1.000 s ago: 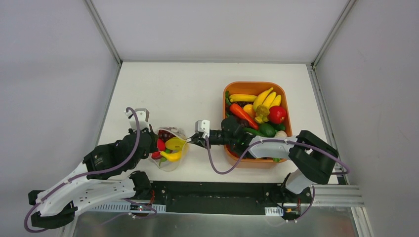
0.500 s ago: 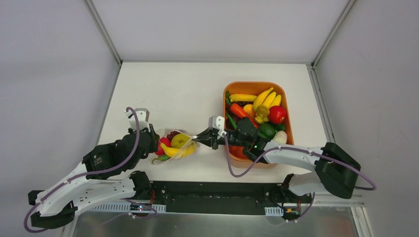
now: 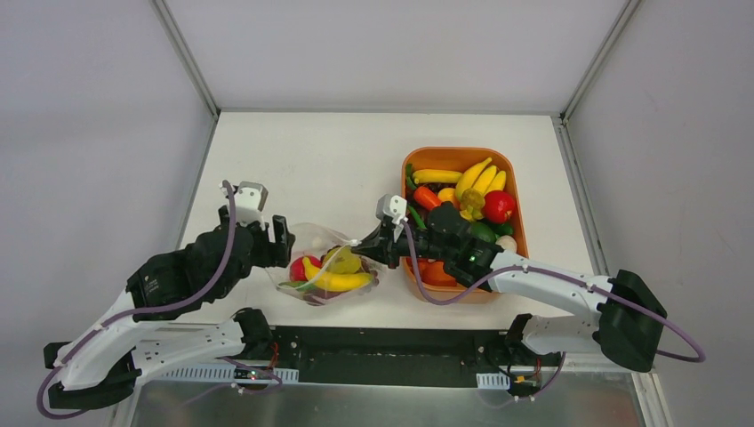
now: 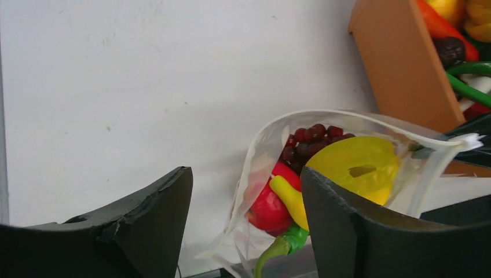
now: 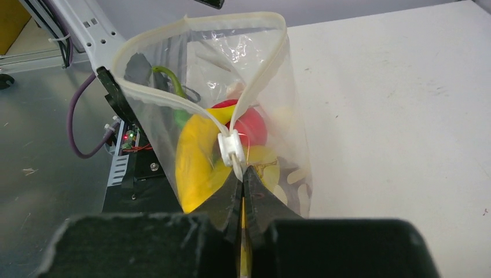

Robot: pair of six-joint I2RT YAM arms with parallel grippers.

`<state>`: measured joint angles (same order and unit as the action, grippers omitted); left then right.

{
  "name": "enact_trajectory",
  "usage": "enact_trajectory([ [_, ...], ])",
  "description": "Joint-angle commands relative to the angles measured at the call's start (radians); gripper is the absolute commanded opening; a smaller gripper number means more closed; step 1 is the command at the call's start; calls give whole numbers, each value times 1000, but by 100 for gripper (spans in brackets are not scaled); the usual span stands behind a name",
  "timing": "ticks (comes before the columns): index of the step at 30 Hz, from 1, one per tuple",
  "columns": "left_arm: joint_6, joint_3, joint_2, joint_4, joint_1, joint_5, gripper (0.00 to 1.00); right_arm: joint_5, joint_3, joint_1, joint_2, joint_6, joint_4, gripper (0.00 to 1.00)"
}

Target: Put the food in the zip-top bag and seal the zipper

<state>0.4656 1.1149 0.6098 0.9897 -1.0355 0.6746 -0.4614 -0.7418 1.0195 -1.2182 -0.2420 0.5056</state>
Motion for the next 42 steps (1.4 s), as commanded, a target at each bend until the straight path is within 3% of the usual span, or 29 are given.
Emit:
enact_trajectory([
  [1, -166, 9, 5, -186, -12, -131, 71, -23, -48, -4, 10, 27, -14, 0],
  [7, -350, 8, 109, -419, -11, -447, 74, -15, -26, -7, 22, 27, -19, 0],
  [14, -477, 159, 325, -390, -12, -649, 77, -7, -2, -26, 50, 39, -19, 0],
  [20, -536, 106, 336, -419, -13, -704, 69, -42, 15, -60, 69, 64, -10, 0],
  [25, -601, 12, 285, -489, -13, -697, 53, -80, 32, -76, 78, 83, 17, 0],
  [34, -722, -67, 284, -590, -12, -798, 59, -92, 44, -82, 85, 91, 33, 0],
  [42, -786, -104, 266, -599, -12, -786, 41, -106, 47, -82, 89, 90, 40, 0],
])
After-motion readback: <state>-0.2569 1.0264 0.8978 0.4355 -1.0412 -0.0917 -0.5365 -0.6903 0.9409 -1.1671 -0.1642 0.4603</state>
